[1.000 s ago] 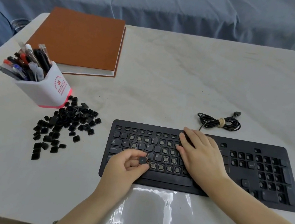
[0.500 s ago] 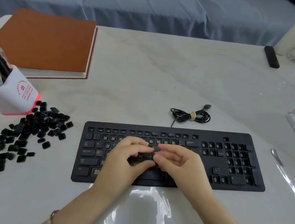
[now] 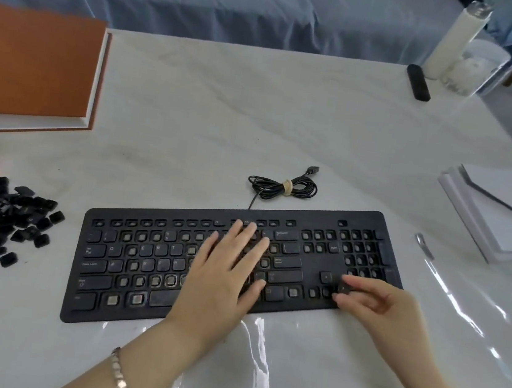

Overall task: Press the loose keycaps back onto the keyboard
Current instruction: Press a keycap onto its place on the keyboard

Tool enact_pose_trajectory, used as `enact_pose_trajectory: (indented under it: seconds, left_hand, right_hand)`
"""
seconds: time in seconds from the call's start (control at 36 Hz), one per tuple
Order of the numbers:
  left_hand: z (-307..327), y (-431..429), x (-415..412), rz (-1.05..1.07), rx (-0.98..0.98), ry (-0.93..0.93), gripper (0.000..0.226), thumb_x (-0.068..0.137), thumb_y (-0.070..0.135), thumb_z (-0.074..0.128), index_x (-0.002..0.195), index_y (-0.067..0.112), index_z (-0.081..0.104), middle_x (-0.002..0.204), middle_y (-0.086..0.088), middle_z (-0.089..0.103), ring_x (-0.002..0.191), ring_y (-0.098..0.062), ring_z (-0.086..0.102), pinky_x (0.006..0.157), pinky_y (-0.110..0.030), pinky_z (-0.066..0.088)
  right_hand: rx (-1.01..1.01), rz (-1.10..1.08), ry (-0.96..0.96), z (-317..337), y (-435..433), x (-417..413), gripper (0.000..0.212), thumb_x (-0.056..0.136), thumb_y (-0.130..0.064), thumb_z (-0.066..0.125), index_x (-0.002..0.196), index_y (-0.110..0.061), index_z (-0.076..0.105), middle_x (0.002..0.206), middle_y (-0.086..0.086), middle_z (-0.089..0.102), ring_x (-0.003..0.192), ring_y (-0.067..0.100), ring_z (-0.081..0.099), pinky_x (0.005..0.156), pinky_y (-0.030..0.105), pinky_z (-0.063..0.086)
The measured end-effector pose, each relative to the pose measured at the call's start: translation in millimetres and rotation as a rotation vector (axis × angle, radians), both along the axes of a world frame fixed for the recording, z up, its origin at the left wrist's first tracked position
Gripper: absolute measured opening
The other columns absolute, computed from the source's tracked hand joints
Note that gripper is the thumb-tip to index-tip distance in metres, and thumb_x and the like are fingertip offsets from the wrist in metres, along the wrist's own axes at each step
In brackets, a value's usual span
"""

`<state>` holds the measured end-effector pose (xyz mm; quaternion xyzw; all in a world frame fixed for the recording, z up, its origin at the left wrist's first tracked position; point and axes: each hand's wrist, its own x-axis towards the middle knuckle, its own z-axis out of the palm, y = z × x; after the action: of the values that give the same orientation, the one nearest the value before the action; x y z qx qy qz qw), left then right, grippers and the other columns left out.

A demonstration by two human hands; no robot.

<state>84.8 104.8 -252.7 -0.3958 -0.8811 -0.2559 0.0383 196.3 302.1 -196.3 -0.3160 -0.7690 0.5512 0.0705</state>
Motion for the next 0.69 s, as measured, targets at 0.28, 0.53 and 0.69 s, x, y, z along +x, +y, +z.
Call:
enact_pose_trajectory:
  seconds: [0.28, 0.53, 0.69]
  left_hand:
    - [-4.7, -0.3, -0.6, 0.084, -0.204, 0.01, 0.057, 0.095, 0.048, 0.027, 0.135, 0.017, 0.052, 0.145, -0.009, 0.044, 0.137, -0.021, 0.029, 0.111, -0.045, 0.019]
    - [-5.1, 0.1, 0.5, 0.092, -0.212, 0.046, 0.055, 0.091, 0.045, 0.035, 0.134, 0.015, 0.053, 0.145, -0.01, 0.044, 0.137, -0.023, 0.031, 0.11, -0.047, 0.02]
    - [-6.4, 0.8, -0.5, 0.095, -0.205, 0.059, 0.055, 0.091, 0.044, 0.037, 0.134, 0.015, 0.052, 0.145, -0.011, 0.044, 0.137, -0.023, 0.031, 0.11, -0.047, 0.021]
  right_hand:
    - [0.285, 0.205, 0.006, -23.0, 30.0, 1.0, 0.049, 0.066, 0.003, 0.078, 0.074, -0.044, 0.066, 0.089, -0.012, 0.063, 0.084, -0.002, 0.057, 0.07, 0.007, 0.043]
    - [0.367, 0.314, -0.055, -30.3, 38.4, -2.0, 0.042, 0.07, -0.006, 0.078, 0.077, -0.045, 0.064, 0.092, -0.015, 0.056, 0.09, -0.01, 0.048, 0.073, 0.003, 0.034]
    - [0.336, 0.311, -0.019, -33.8, 40.8, -2.4, 0.054, 0.069, -0.003, 0.078, 0.07, -0.056, 0.064, 0.09, -0.014, 0.057, 0.09, -0.008, 0.05, 0.073, 0.003, 0.034]
